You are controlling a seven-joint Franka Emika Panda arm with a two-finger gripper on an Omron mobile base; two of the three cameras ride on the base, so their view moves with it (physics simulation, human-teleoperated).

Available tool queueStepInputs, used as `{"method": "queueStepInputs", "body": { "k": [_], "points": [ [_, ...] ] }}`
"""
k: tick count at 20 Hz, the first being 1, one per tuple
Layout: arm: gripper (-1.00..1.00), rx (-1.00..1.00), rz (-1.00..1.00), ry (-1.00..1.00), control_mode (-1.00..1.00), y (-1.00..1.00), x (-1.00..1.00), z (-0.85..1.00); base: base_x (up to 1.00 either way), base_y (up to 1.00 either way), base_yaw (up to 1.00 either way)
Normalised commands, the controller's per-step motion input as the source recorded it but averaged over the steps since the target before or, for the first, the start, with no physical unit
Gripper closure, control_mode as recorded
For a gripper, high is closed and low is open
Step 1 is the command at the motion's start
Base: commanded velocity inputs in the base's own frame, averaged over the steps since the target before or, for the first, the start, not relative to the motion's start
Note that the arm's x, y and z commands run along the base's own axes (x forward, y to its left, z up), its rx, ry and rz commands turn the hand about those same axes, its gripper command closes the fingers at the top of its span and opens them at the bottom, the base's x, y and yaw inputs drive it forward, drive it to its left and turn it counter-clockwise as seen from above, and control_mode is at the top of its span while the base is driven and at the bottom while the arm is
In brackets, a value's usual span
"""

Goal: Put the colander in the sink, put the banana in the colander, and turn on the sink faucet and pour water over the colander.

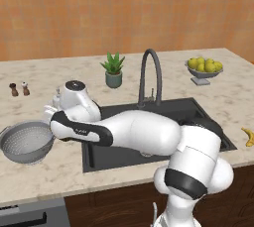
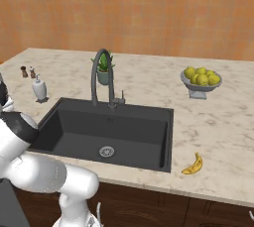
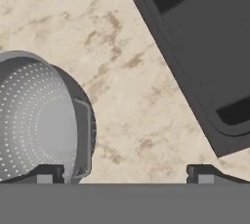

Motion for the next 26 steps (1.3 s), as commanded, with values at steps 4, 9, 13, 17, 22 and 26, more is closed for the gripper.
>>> {"method": "queueStepInputs", "body": {
  "k": [4, 9, 13, 17, 22, 26],
  "points": [
    [-1.0, 0.03, 0.0, 0.04, -1.0, 0.33, 0.29, -0.29, 0.0, 0.0, 0.0],
    [-1.0, 0.02, 0.01, 0.09, -1.0, 0.3, 0.3, -0.14, 0.0, 0.0, 0.0],
    [-1.0, 0.0, 0.03, 0.11, -1.0, 0.3, 0.17, -0.24, 0.0, 0.0, 0.0],
    [-1.0, -0.02, 0.0, 0.04, -1.0, 0.19, 0.21, -0.33, 0.0, 0.0, 0.0],
    [-1.0, 0.0, 0.0, 0.0, -1.0, 0.22, 0.29, -0.19, 0.0, 0.0, 0.0],
    [-1.0, 0.0, 0.0, 0.0, -1.0, 0.29, 0.29, -0.04, 0.0, 0.0, 0.0]
  ]
}}
